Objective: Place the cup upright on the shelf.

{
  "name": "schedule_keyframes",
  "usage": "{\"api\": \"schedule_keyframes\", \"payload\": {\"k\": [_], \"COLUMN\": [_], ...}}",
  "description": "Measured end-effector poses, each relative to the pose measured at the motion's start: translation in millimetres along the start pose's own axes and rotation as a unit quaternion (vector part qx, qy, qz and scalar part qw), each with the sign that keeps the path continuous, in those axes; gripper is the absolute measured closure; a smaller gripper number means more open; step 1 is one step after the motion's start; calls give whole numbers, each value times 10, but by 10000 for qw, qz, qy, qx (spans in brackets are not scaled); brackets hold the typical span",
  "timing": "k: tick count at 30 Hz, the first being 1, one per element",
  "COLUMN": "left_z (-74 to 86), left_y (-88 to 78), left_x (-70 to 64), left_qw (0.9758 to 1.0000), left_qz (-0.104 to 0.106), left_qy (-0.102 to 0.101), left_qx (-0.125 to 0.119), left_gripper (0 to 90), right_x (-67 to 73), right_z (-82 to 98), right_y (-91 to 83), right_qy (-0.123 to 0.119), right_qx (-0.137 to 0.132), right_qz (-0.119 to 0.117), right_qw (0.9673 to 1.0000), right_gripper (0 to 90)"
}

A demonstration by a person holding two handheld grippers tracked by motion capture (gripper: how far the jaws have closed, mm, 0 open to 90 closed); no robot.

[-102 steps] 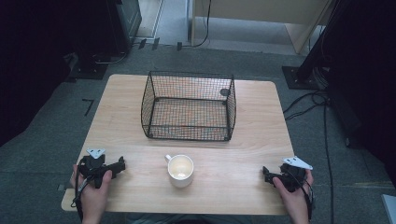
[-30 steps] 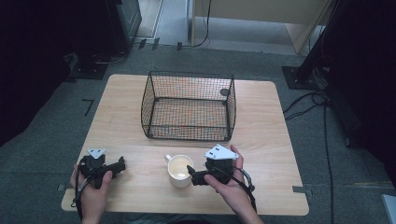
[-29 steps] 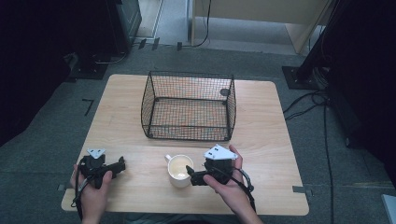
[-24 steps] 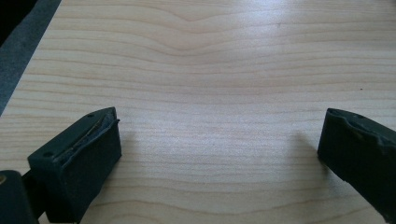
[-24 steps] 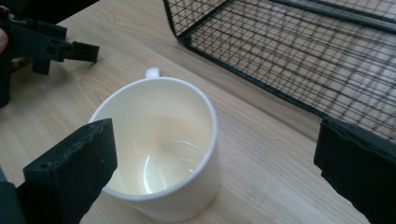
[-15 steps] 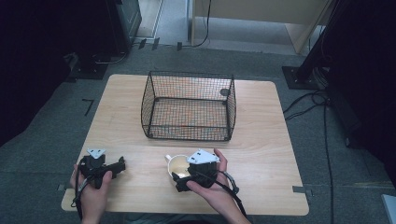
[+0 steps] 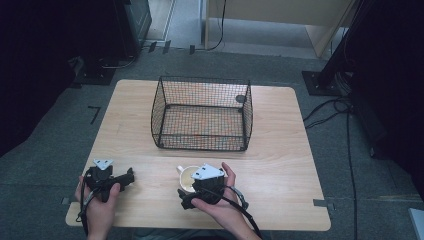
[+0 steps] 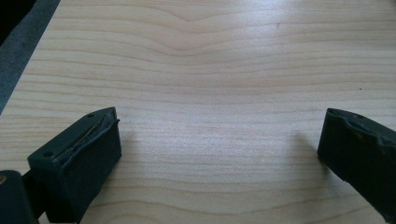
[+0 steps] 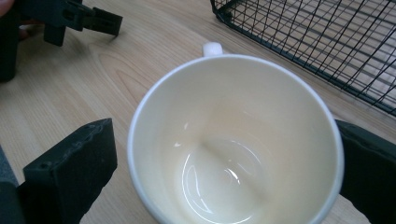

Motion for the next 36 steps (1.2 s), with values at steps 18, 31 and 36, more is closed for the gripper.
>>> {"api": "schedule_keyframes", "payload": {"k": [18,31,36], "left_z": [0,0,0], "left_y": [0,-1,-1], "left_x": [0,-3,-2], "left_qw": [10000,10000,10000], "left_qz": [0,16,17], "left_qy": [0,22,26], "left_qx": [1,-4,-2], "left_gripper": [0,0,0], "right_x": [-66,-75,-77], "right_z": [115,65,-29], "right_y": [128,33,-57], "right_qy": [-223,-359,-430], "right_qx": [77,22,-97], "right_qz": [142,91,57], "right_qw": [9996,9993,9990], "right_gripper": [87,89,89]}}
Point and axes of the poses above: each handheld gripper's, and its own axes: y roughly forward along the jaws, z roughly out of its underside, x roughly to its left, the point moved 6 cm from there along y, roughly forward along the jaws, and after that the axes turned 13 degrees about -z, right-handed, at the moved point
